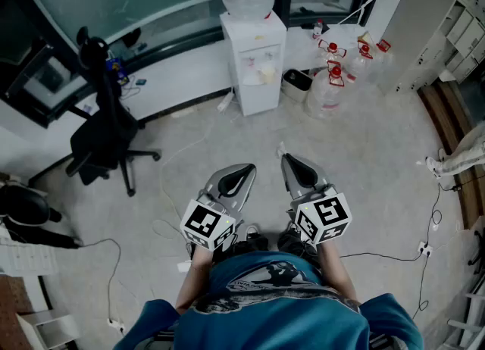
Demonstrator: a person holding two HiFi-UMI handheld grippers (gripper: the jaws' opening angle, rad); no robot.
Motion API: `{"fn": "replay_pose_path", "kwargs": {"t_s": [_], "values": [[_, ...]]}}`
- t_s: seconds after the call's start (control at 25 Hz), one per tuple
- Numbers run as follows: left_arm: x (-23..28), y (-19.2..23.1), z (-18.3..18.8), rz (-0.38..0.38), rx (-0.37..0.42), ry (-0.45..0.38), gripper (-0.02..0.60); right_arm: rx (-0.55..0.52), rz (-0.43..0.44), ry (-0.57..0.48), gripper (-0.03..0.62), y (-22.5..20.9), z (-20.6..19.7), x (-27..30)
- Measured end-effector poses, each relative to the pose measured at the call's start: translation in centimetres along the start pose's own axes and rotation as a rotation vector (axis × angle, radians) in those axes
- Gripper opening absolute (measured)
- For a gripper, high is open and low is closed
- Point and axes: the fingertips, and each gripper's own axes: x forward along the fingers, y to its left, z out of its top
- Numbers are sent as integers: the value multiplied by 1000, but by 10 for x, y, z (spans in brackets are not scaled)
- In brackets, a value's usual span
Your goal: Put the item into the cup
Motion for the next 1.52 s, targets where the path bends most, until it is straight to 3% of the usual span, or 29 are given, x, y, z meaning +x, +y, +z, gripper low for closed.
{"fn": "replay_pose_path", "kwargs": {"t_s": [0.36,0.76,1.16,1.52], "values": [[-18,14,3,1,13,-10,-2,13,-8,-18,6,14,0,16],[-28,30,-12,-4,-41,11,-2,62,-21,15,6,24,-14,14],[15,62,-25,-3,-64,57,-2,133,11,53,6,-11,-26,57],[105,146,-11,46,-25,82,-2,139,70,60,6,-92,-4,157]]}}
